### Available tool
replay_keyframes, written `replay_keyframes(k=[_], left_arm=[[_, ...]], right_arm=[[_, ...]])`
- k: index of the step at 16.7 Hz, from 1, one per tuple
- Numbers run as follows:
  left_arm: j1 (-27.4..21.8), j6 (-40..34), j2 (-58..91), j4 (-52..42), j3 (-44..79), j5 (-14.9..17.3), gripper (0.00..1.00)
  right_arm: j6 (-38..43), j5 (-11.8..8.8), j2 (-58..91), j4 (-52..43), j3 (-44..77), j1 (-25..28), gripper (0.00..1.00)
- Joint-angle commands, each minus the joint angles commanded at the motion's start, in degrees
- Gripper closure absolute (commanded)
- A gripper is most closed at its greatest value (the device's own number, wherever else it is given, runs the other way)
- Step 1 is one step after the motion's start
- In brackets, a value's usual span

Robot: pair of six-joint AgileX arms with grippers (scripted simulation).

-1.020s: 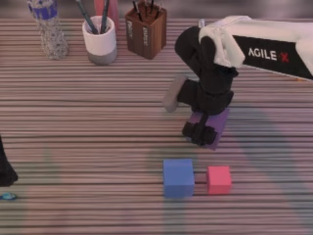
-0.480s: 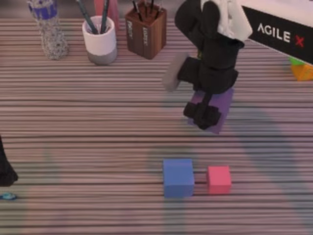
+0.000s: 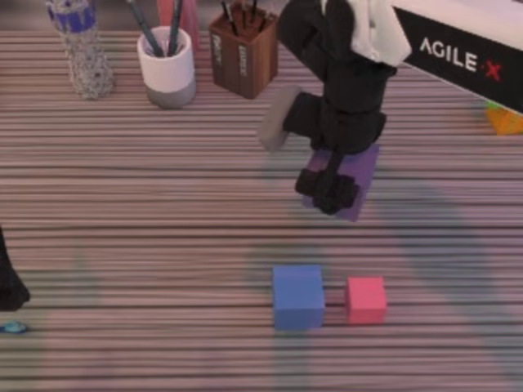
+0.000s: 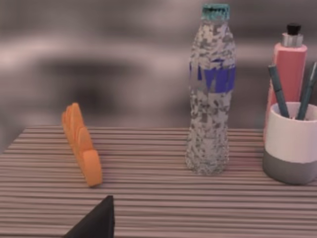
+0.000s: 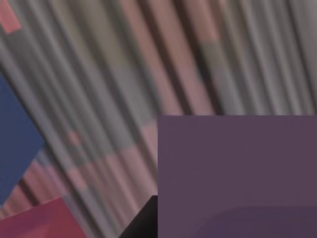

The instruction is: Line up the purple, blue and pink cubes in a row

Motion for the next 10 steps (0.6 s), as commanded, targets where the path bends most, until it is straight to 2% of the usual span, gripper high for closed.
replay_keyframes(k=[10], left_arm=[[0.00, 0.00, 0.00, 0.00, 0.00, 0.00, 0.00]], right_arm=[[0.95, 0.10, 7.36, -9.47, 16.96, 21.92, 1.00]])
